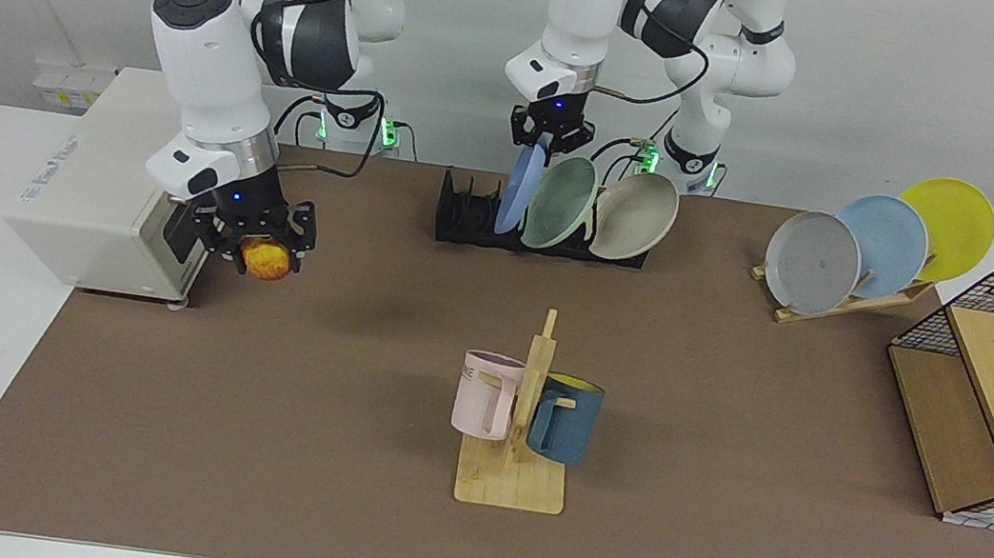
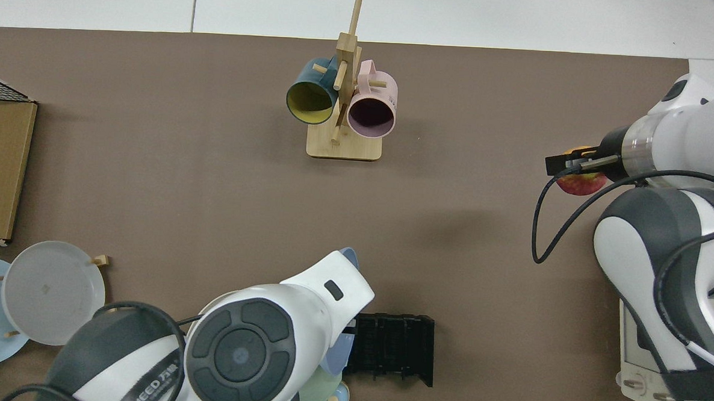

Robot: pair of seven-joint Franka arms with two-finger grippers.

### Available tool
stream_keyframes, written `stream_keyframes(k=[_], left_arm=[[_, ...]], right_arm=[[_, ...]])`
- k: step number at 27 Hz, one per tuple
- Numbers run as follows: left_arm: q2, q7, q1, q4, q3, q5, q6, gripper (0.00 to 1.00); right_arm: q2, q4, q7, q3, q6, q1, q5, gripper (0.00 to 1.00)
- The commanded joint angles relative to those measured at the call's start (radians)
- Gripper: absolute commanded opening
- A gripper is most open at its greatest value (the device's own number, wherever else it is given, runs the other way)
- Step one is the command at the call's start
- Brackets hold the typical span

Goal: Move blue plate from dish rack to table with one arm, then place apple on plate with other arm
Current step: 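Grasp the blue plate in the dish rack with the left gripper, then pull the blue plate out and lower it onto the table center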

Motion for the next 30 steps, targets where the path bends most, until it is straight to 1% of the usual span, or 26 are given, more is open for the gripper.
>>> stream_keyframes(k=[1,4,6,8,11,14,17,19,21,23,25,28,30], left_arm=[[0.027,0.017,0.008,0.047,0.044,0.017,-0.019,0.0],[0.061,0.121,0.008,0.055,0.109,-0.013,0.001,0.0],[0.082,0.197,0.008,0.055,0.166,-0.094,0.019,0.0],[0.09,0.281,0.007,0.05,0.239,-0.186,0.048,0.0],[0.105,0.417,0.007,0.032,0.31,-0.263,0.098,0.0],[0.151,0.527,0.008,0.018,0.356,-0.311,0.151,0.0],[0.192,0.612,0.01,0.015,0.384,-0.381,0.165,0.0],[0.244,0.678,0.016,0.02,0.416,-0.418,0.167,0.0],[0.292,0.763,0.017,0.021,0.466,-0.487,0.158,0.0],[0.315,0.838,0.023,0.018,0.492,-0.57,0.147,0.0],[0.338,0.87,0.036,0.017,0.497,-0.622,0.136,0.0],[0.392,0.874,0.054,0.027,0.5,-0.674,0.125,0.0],[0.407,0.874,0.059,0.026,0.503,-0.704,0.125,0.0]], right_arm=[[-0.016,0.0,-0.008,0.01,-0.018,0.003,0.002,0.0],[-0.007,-0.002,-0.005,0.009,-0.004,0.032,0.0,0.0],[0.002,-0.002,-0.004,0.01,0.002,0.035,-0.001,0.0],[0.014,-0.002,-0.004,0.01,0.008,0.038,-0.001,0.0],[0.042,-0.003,-0.005,0.01,0.05,0.038,-0.011,0.0],[0.07,-0.003,-0.004,0.01,0.079,0.048,-0.017,0.0],[0.093,-0.003,0.021,0.009,0.1,0.075,-0.018,0.0],[0.102,-0.003,0.039,0.01,0.106,0.081,-0.024,0.0],[0.11,-0.005,0.041,0.01,0.114,0.081,-0.034,0.0],[0.111,-0.009,0.041,0.01,0.114,0.081,-0.034,0.0],[0.11,-0.019,0.047,0.01,0.113,0.084,-0.034,0.0],[0.107,-0.026,0.09,0.01,0.099,0.121,-0.034,0.0],[0.1,-0.037,0.123,0.01,0.096,0.126,-0.034,0.0]])
